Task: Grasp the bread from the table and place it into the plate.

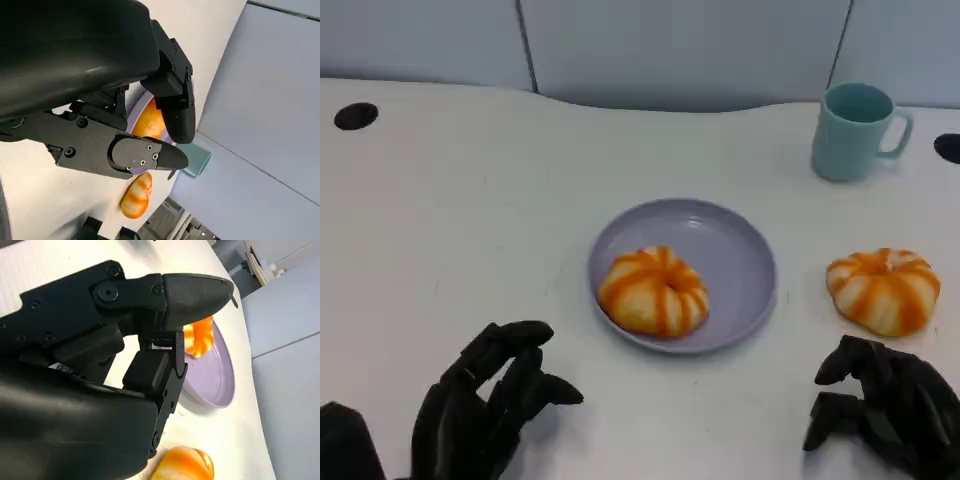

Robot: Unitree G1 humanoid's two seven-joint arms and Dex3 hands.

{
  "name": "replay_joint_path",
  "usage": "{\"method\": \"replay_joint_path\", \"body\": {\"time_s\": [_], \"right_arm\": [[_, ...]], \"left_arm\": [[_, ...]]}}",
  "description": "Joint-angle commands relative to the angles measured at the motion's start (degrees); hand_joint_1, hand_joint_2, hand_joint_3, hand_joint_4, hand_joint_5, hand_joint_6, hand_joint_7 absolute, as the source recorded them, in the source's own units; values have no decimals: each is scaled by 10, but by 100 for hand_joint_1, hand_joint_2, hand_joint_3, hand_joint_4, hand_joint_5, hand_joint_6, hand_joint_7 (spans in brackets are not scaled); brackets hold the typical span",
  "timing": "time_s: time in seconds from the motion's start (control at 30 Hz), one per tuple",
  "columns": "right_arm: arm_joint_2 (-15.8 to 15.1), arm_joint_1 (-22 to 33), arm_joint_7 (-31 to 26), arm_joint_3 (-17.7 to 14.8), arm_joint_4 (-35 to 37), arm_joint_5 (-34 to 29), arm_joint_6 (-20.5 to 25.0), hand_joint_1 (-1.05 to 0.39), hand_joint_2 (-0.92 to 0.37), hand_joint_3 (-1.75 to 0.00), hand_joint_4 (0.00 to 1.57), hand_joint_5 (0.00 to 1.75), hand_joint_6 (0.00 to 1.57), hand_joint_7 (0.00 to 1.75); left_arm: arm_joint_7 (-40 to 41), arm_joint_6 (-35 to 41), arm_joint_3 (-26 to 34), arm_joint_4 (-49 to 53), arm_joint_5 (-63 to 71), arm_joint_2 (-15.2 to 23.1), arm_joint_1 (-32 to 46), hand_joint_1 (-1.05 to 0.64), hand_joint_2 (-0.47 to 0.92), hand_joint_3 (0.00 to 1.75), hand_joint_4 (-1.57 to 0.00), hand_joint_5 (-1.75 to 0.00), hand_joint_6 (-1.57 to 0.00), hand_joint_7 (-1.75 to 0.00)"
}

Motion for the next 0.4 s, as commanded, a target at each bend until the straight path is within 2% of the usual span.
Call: {"method": "replay_joint_path", "body": {"time_s": [0.03, 0.4], "right_arm": [[-11, 0, 3, -8, 6, 2, -1, -42, -92, -43, 127, 103, 116, 95], [-9, -4, -1, -6, 13, -8, -12, -42, -92, -45, 124, 107, 114, 99]], "left_arm": [[-13, -18, 4, 9, 10, 10, -12, -53, 92, 19, -69, -150, -61, -109], [-30, -21, 15, 40, 9, 14, -33, -52, 92, 18, -69, -151, -60, -108]]}}
